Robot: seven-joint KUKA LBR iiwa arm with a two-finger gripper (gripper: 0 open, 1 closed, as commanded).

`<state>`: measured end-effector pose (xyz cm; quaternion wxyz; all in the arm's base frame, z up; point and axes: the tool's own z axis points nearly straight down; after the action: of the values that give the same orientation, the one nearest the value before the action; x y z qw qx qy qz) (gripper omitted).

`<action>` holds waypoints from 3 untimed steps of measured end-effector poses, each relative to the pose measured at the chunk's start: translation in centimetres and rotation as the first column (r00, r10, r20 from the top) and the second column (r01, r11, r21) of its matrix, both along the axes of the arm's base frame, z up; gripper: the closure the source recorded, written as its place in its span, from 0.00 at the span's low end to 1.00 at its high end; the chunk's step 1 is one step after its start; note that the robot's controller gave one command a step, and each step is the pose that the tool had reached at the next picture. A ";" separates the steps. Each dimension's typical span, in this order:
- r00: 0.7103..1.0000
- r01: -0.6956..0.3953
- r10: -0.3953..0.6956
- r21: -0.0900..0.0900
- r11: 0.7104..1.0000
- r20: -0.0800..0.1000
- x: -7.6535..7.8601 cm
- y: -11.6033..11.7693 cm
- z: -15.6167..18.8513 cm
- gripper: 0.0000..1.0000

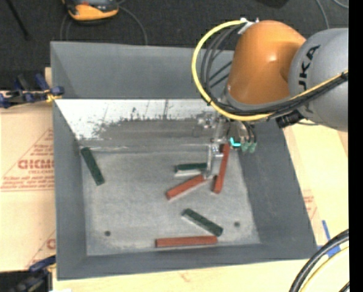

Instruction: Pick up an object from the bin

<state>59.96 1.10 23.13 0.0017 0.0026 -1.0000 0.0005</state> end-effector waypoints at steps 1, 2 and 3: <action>1.000 0.000 0.000 0.000 1.000 0.008 0.1 0.0 0.5 0.00; 0.999 -0.031 0.031 0.000 1.000 0.015 -0.6 -0.9 -4.1 0.00; 0.995 -0.104 0.104 -0.001 0.995 0.012 -0.8 -2.1 -10.2 0.00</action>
Offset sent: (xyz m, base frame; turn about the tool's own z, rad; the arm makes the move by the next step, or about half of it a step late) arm -0.0247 -0.0281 -0.1364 -0.0978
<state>59.13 -1.02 12.92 -0.0041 0.0546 -0.9985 0.0007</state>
